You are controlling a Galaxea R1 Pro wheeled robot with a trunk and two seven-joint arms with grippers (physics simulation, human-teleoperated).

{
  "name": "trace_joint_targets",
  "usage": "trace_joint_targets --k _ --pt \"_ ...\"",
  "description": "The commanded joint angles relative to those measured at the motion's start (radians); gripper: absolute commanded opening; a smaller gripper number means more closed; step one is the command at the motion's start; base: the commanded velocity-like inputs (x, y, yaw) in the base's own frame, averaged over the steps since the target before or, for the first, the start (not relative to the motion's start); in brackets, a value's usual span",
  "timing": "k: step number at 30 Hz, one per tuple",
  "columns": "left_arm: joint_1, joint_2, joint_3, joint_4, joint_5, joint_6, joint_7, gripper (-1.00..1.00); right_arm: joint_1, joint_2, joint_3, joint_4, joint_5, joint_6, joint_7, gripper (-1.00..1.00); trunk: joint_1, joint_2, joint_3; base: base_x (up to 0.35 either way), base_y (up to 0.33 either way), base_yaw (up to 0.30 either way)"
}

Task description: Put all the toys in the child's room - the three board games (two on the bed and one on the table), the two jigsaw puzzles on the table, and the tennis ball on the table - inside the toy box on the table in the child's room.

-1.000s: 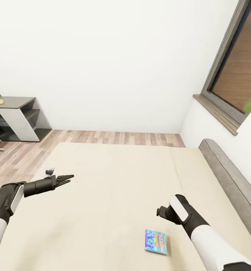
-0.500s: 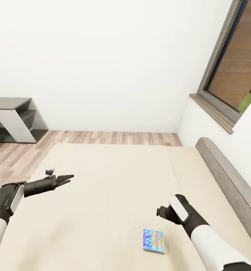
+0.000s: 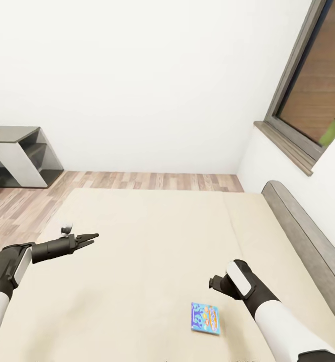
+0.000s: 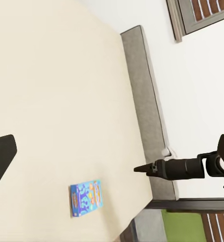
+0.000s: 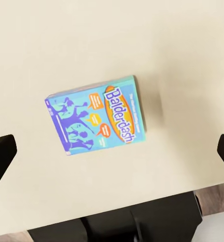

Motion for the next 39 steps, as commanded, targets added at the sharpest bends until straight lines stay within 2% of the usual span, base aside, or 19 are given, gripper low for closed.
trace_joint_targets --k 1,39 --pt "-0.001 0.000 0.000 0.000 0.002 0.009 -0.002 1.00 -0.001 -0.001 0.007 -0.001 -0.011 0.002 -0.009 1.00 0.000 -0.002 -0.003 0.000 0.000 0.000" --pt "-0.001 0.001 0.001 0.000 0.002 0.009 -0.005 1.00 -0.001 -0.003 0.007 -0.001 -0.010 0.001 -0.009 1.00 0.000 -0.002 -0.066 0.000 0.000 0.000"
